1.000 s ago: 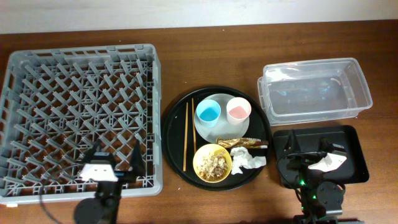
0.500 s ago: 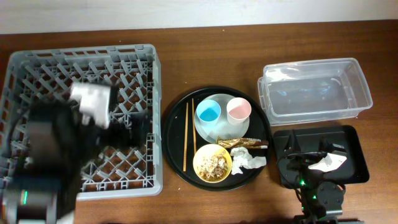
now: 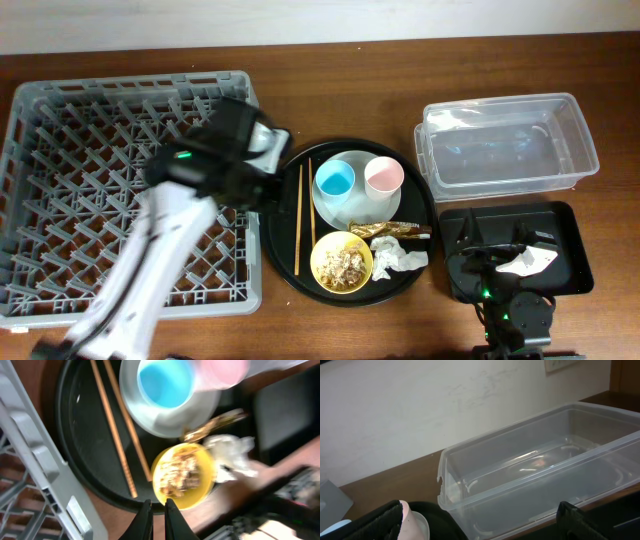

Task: Sort waste into correct bins and load items into the dishwasher rack
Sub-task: 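Reach the left gripper to the tray and grasp a wooden chopstick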

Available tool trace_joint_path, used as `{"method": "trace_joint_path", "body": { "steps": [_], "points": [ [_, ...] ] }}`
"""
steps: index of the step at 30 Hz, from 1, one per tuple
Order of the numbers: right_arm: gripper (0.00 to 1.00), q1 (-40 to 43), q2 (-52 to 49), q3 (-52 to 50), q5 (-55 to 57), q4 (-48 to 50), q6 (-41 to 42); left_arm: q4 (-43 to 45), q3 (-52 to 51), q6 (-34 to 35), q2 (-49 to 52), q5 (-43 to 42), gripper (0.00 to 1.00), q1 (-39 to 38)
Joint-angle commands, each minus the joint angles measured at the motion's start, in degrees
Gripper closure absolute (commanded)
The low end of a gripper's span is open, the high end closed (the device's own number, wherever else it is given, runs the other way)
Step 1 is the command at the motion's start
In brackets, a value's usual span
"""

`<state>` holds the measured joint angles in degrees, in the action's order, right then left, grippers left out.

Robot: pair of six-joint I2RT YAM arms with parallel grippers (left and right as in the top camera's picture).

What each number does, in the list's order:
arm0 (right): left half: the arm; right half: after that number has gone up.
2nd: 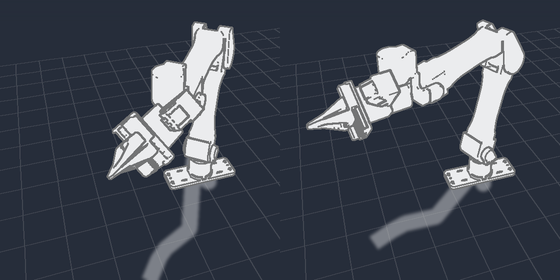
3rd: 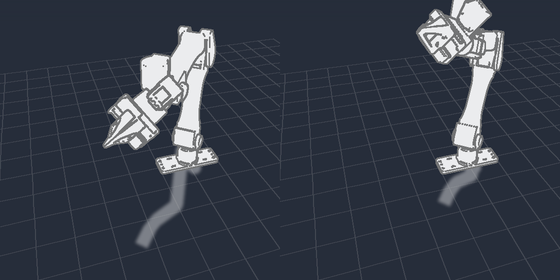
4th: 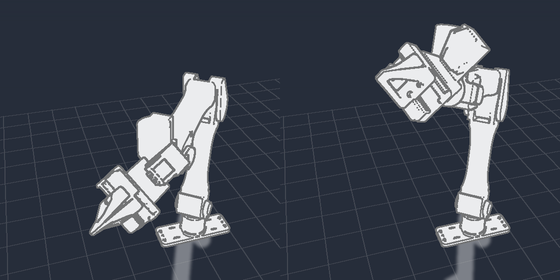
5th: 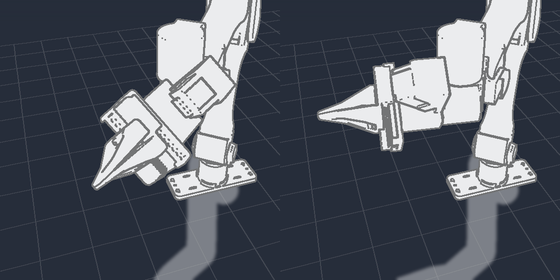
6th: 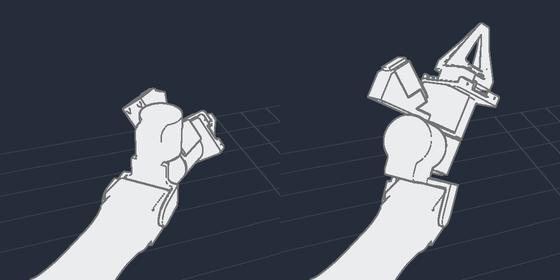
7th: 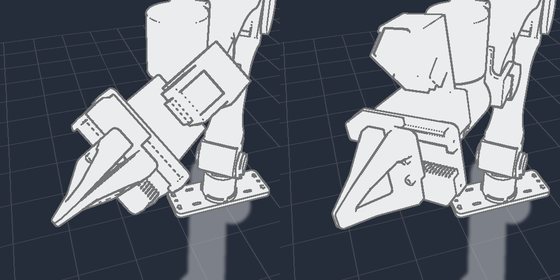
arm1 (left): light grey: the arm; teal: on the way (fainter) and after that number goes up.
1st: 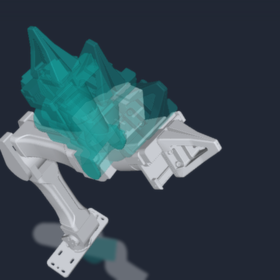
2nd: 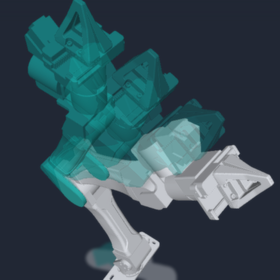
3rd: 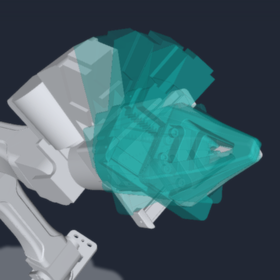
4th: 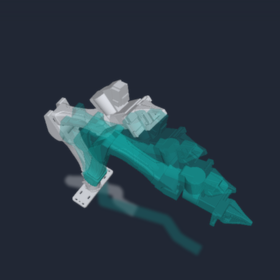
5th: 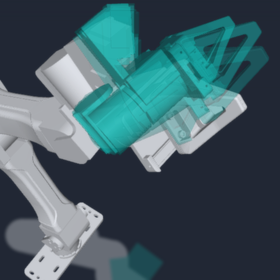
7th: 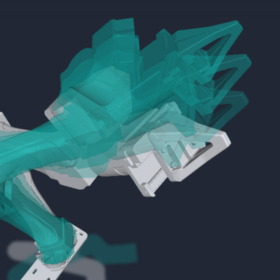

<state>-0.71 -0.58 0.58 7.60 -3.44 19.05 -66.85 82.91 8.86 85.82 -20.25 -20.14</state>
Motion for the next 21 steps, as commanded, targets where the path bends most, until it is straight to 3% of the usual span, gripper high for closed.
{"method": "trace_joint_path", "body": {
  "steps": [1,9,21],
  "points": [
    [0.01,0.3,0.4,-0.3,0.5,-0.5,-0.4,1.0,-0.7,9.8,7.7,15.9,0.91,-7.7],
    [0.01,0.3,0.4,-0.3,0.5,-0.5,-0.4,2.0,-0.7,10.0,17.0,16.7,0.79,-9.1],
    [0.01,0.3,0.4,-0.3,0.5,-0.5,-0.4,7.0,-1.8,10.0,23.0,16.7,0.79,-9.1]
  ]
}}
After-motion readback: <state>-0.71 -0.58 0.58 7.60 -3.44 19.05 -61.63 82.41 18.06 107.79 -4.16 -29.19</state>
